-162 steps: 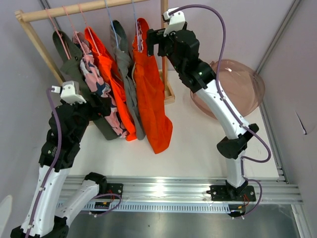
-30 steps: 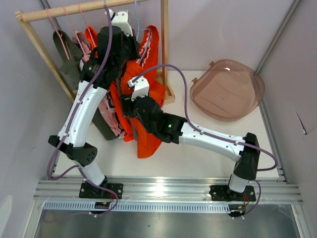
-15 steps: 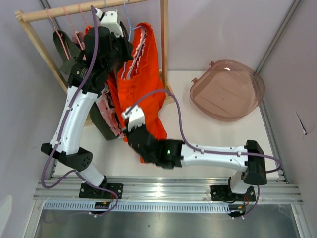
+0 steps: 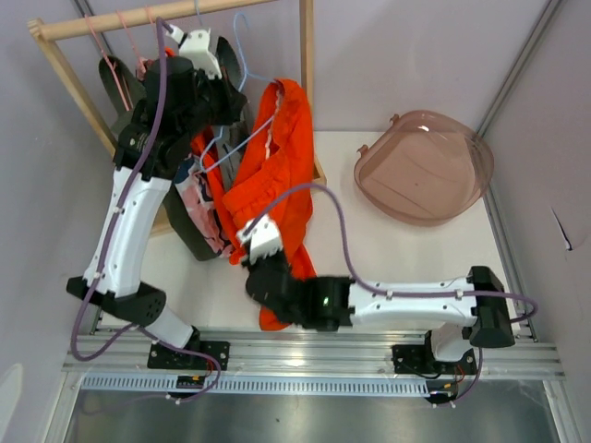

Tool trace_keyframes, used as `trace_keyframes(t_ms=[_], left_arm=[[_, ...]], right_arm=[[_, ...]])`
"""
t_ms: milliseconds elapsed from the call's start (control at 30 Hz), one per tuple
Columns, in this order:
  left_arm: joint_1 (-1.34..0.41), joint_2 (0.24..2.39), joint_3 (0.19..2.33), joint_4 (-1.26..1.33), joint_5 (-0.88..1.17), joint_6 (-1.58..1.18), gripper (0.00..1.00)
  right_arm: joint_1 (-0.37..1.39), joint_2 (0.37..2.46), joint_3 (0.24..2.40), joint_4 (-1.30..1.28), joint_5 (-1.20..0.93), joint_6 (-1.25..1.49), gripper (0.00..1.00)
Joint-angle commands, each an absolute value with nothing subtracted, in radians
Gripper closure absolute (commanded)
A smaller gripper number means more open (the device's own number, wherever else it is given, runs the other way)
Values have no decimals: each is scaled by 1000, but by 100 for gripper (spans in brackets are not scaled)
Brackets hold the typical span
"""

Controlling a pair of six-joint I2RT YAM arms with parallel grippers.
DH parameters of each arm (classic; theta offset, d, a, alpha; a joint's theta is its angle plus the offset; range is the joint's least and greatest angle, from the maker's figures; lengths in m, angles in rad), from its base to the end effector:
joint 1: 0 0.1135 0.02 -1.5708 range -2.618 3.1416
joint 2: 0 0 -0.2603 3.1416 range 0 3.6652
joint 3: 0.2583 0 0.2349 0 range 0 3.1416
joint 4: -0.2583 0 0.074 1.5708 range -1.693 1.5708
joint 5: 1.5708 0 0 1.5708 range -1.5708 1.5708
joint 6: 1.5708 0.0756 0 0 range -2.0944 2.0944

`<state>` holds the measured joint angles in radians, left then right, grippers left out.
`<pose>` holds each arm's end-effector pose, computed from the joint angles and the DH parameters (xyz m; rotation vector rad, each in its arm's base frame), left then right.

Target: Remove the shorts from the hanger

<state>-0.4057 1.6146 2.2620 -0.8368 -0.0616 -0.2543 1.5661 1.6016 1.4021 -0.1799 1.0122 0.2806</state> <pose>0.2988 -0.1233 0.5302 0.0894 1.7770 -0.4245 0.0658 0.3682 0.3452 -0.4980 1.7102 0.3441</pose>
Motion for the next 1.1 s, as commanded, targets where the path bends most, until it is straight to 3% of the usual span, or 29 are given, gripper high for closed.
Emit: trace_keyframes(t_ms=[0,100,200,333,433,533,833,867,933,967,1067], left_arm=[[-425,1435,2066,-724,23,-291,100],[-466,1290,1895,-706,17,-285,100],[-489,1212,1872,-730,5,-275,100],[-491,1137,1812,-756,-34,-259,100],[-491,1120,1799,-759,-49,-253,100],[-491,1111,1793,-752,-60,-253,100],[-491,1149,1769,-675,-103,-261,100],[-491,1161,1772,-672,-107,-258,100],[-491,1201,1802,-663,-117,-250,100],[-491,1216,1813,-661,-124,-241,100],[-491,1293,1919,-661,-156,-213,100]], right_arm=[[1367,1468,1455,-11,996,82,100],[1116,1428,1588,28,864,-32,100],[857,1445,1741,3,758,-100,100],[530,1526,2064,-182,589,-22,100],[352,1591,2140,-242,485,37,100],[240,1602,2090,-242,393,99,100],[170,1595,1487,-25,235,152,100],[166,1624,1467,-31,230,153,89],[161,1650,1440,-72,227,161,37],[157,1657,1430,-81,235,173,3],[153,1623,1358,-78,247,213,1]])
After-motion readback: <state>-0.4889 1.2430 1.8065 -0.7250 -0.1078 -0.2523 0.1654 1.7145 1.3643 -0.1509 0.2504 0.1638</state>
